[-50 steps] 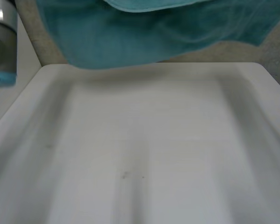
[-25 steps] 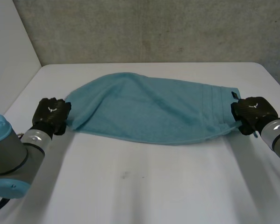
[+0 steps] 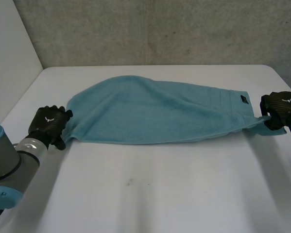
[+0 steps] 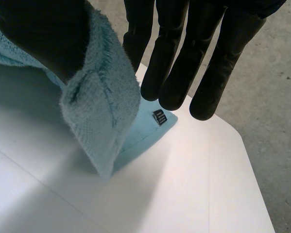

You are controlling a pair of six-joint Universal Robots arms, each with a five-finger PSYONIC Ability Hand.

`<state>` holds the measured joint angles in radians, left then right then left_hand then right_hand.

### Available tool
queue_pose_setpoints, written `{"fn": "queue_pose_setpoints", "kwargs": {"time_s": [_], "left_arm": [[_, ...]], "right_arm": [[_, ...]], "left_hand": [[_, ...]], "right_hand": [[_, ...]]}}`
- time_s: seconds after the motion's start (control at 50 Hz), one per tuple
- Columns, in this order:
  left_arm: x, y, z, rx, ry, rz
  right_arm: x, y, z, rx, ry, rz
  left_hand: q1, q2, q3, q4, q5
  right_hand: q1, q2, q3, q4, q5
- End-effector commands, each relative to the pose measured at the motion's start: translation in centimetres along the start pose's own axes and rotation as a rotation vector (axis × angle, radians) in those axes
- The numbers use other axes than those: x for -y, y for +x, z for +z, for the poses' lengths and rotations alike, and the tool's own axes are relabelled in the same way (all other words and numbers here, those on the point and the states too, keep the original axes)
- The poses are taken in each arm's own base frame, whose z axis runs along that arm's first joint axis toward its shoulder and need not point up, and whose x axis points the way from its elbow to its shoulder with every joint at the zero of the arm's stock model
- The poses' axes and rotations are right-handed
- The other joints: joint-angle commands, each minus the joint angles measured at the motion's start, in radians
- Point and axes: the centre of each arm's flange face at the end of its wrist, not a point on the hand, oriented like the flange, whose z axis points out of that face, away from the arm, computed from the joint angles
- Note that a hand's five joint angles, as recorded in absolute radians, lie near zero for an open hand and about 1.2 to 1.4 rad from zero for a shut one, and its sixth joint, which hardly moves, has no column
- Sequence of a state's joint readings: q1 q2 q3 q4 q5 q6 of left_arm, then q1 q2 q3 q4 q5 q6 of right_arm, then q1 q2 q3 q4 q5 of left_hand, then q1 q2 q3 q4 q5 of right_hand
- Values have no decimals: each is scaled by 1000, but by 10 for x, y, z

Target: Fold the laundry

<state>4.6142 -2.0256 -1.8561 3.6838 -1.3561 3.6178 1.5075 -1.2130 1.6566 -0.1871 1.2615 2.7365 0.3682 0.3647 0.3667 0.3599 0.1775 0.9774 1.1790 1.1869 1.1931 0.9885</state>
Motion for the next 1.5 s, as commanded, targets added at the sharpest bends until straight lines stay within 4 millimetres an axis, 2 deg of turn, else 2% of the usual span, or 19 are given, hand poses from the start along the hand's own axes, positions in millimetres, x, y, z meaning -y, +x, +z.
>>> {"fn": "queue_pose_setpoints", "kwargs": {"time_s": [0.02, 0.24, 0.3, 0.36, 0.46, 0.66, 0.76, 0.86, 0.96, 1.06, 1.12, 1.14, 1.18, 1.26, 1.28, 1.3, 1.38, 1.44, 1.5], "left_arm": [[-3, 2, 10, -12, 11, -1], [-9, 9, 26, -50, 26, 0], [-9, 9, 32, -49, 32, 2], [-7, 4, 40, -32, 48, 7], [8, -10, 35, 8, 73, 17], [73, -30, -52, 87, 121, 226], [79, -35, -90, 72, 21, 275], [64, -33, -102, -8, -136, 228], [39, -24, -87, -88, -240, 200], [15, -14, -48, -155, -284, 224], [15, -13, -35, -158, -266, 246], [28, -13, -11, -143, -193, 294], [44, -17, 6, -102, -131, 320], [107, -45, 43, 80, 61, 369], [107, -45, 43, 80, 61, 369], [155, -70, 56, 211, 223, 390], [240, -109, 56, 451, 573, 391], [269, -122, 48, 539, 730, 363], [291, -132, 32, 590, 847, 324]], "right_arm": [[-1, -1, 0, 2, -5, 0], [-4, -1, 0, 4, -14, 2], [-4, 0, 0, 1, -10, 1], [-2, 1, 1, -6, -7, -3], [4, 4, -1, -10, -12, -13], [42, 18, -60, 83, -226, -203], [57, 25, -90, 103, -295, -334], [51, 22, -96, 141, -343, -401], [29, 15, -84, 202, -398, -394], [-4, 18, -46, 191, -465, -387], [0, 21, -30, 129, -445, -403], [5, 20, -24, 109, -426, -408], [32, 17, -6, 31, -326, -420], [103, 26, 13, -139, -69, -391], [137, 37, 16, -220, 60, -365], [154, 42, 15, -259, 127, -349], [215, 64, 10, -395, 436, -248], [246, 71, -11, -449, 609, -190], [252, 74, -28, -467, 650, -188]], "left_hand": [[42, 45, 43, 50, 58], [241, 245, 243, 250, 257], [456, 459, 457, 464, 472], [1027, 1030, 1028, 1035, 1043], [1028, 1032, 1030, 1036, 1044], [1028, 1032, 1030, 1036, 1044], [1028, 1032, 1030, 1036, 1044], [1028, 1032, 1030, 1036, 1044], [1028, 1032, 1030, 1036, 1044], [1028, 1032, 1030, 1036, 1044], [1028, 1032, 1030, 1036, 1044], [1028, 1032, 1030, 1036, 1044], [1028, 1032, 1030, 1036, 1044], [1028, 1032, 1030, 1036, 1044], [1028, 1032, 1030, 1036, 1044], [1028, 1032, 1030, 1036, 1044], [1028, 1032, 1030, 1036, 1044], [1028, 1032, 1030, 1036, 1044], [1028, 1032, 1030, 1036, 1044]], "right_hand": [[419, 217, 209, 203, 233], [419, 217, 209, 203, 233], [419, 217, 209, 203, 233], [419, 217, 209, 203, 233], [419, 217, 209, 203, 233], [419, 217, 209, 203, 233], [419, 217, 209, 203, 233], [419, 217, 209, 203, 233], [419, 217, 209, 203, 233], [419, 217, 209, 203, 233], [419, 217, 209, 203, 233], [419, 217, 209, 203, 233], [419, 217, 209, 203, 233], [419, 217, 209, 203, 233], [419, 217, 209, 203, 233], [419, 217, 209, 203, 233], [419, 217, 209, 203, 233], [419, 217, 209, 203, 233], [419, 217, 209, 203, 233]]}}
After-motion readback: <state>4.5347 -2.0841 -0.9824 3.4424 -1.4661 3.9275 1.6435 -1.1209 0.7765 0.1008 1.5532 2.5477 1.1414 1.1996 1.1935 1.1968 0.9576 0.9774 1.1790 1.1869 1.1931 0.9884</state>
